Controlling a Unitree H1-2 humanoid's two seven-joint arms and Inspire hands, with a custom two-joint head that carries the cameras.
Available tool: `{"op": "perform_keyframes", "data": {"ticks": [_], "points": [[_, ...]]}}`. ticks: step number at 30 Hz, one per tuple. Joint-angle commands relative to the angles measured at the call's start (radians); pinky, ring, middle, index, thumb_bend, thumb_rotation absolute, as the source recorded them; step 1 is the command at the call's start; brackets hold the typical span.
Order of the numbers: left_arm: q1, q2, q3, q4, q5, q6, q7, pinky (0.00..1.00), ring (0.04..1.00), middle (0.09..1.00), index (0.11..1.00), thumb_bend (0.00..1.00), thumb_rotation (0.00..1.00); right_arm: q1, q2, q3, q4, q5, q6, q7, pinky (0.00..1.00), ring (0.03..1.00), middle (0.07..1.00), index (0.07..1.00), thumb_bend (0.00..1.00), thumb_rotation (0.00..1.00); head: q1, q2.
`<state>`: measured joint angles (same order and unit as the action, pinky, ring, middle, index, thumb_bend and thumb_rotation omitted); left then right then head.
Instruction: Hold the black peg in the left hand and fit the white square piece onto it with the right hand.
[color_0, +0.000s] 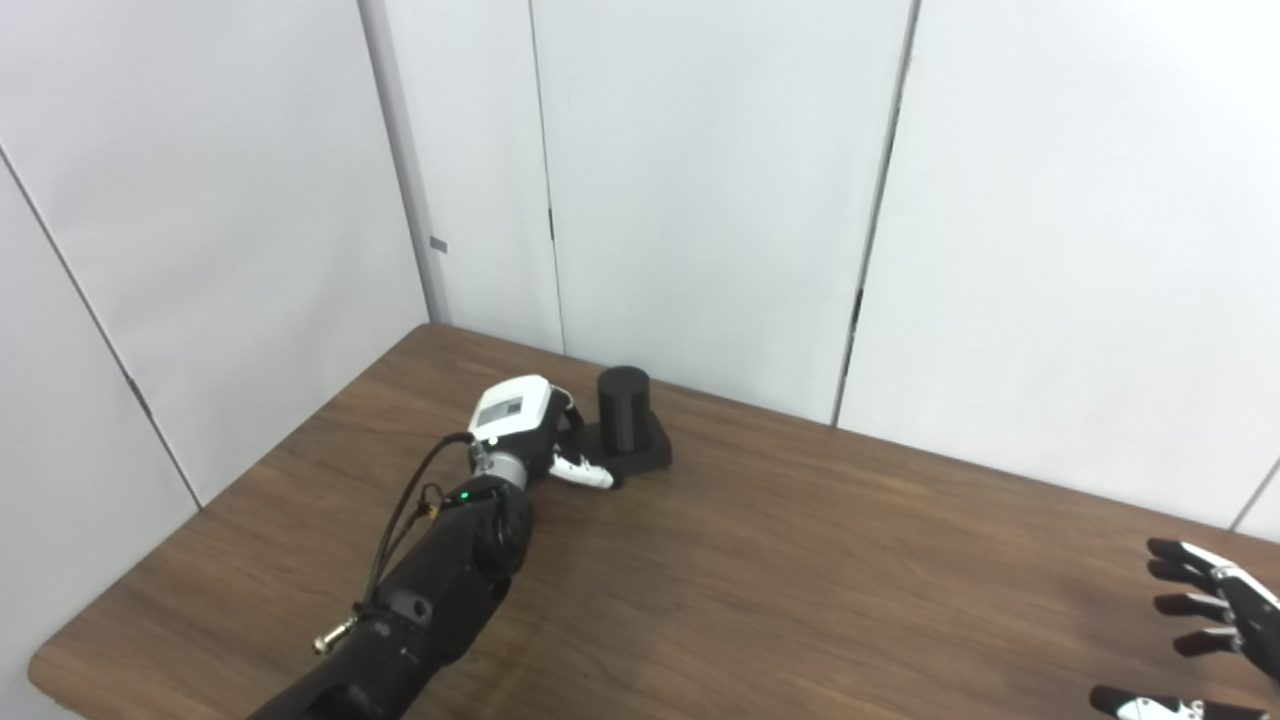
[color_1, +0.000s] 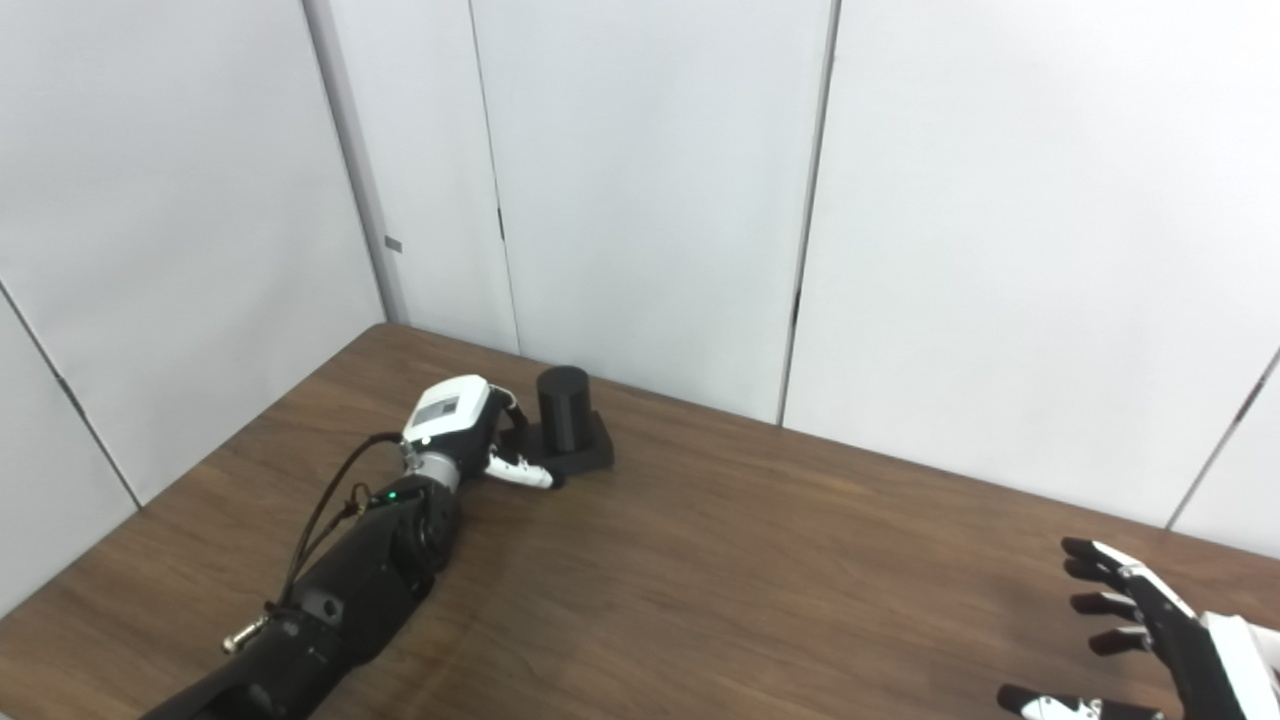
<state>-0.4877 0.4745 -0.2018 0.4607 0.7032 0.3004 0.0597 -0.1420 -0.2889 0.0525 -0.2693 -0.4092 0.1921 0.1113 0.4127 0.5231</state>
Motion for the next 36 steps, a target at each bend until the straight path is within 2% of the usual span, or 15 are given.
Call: {"op": "perform_keyframes", "data": {"ticks": [1,7,11,15,18,23,27,33,36], "points": [[-0.011,0.025,-0.030,-0.031,-0.006,-0.051,-0.040,0.73,0.842,0.823,0.483,0.52,0.06,-0.038,-0.005,-0.007,-0.022,-0.006,-0.006,-0.008,0.58,0.722,0.795,0.814,0.72,0.00,-0.011,0.001],[0.022,0.039,-0.077,-0.094,-0.058,-0.157,-0.126,0.77,0.865,0.842,0.486,0.52,0.06,-0.040,-0.005,-0.006,-0.014,-0.010,-0.021,-0.013,0.59,0.721,0.790,0.815,0.71,0.00,-0.025,0.006],[0.043,0.038,-0.118,-0.147,-0.060,-0.214,-0.168,0.84,0.894,0.858,0.486,0.52,0.06,-0.040,0.004,-0.014,-0.014,0.014,-0.004,-0.005,0.62,0.746,0.812,0.825,0.70,0.00,-0.045,0.012],[0.055,0.034,-0.167,-0.200,-0.035,-0.276,-0.189,0.83,0.896,0.865,0.490,0.52,0.07,-0.042,0.008,-0.015,-0.015,0.027,0.013,-0.003,0.65,0.781,0.848,0.844,0.67,0.00,-0.070,0.020],[0.059,0.018,-0.199,-0.230,-0.020,-0.303,-0.195,0.82,0.895,0.872,0.491,0.52,0.07,-0.042,0.007,-0.015,0.005,0.028,-0.011,-0.019,0.66,0.784,0.853,0.843,0.68,0.00,-0.091,0.029],[0.067,-0.009,-0.246,-0.273,0.008,-0.305,-0.217,0.85,0.903,0.882,0.492,0.52,0.08,-0.040,0.007,-0.014,0.025,0.016,-0.031,-0.033,0.65,0.778,0.847,0.841,0.68,0.00,-0.144,0.048],[0.080,-0.034,-0.271,-0.288,0.017,-0.317,-0.222,0.89,0.901,0.885,0.492,0.52,0.08,-0.041,0.003,-0.012,0.063,0.013,-0.083,-0.054,0.63,0.761,0.836,0.833,0.69,0.00,-0.199,0.066],[0.094,-0.077,-0.326,-0.282,0.044,-0.338,-0.221,0.88,0.896,0.885,0.493,0.52,0.08,-0.048,0.005,-0.009,0.118,0.008,-0.141,-0.082,0.61,0.750,0.826,0.828,0.69,0.00,-0.281,0.085],[0.099,-0.093,-0.349,-0.269,0.057,-0.350,-0.218,0.87,0.889,0.879,0.493,0.52,0.08,-0.050,0.010,-0.003,0.127,0.000,-0.148,-0.090,0.62,0.752,0.826,0.831,0.69,0.00,-0.322,0.088]]}}
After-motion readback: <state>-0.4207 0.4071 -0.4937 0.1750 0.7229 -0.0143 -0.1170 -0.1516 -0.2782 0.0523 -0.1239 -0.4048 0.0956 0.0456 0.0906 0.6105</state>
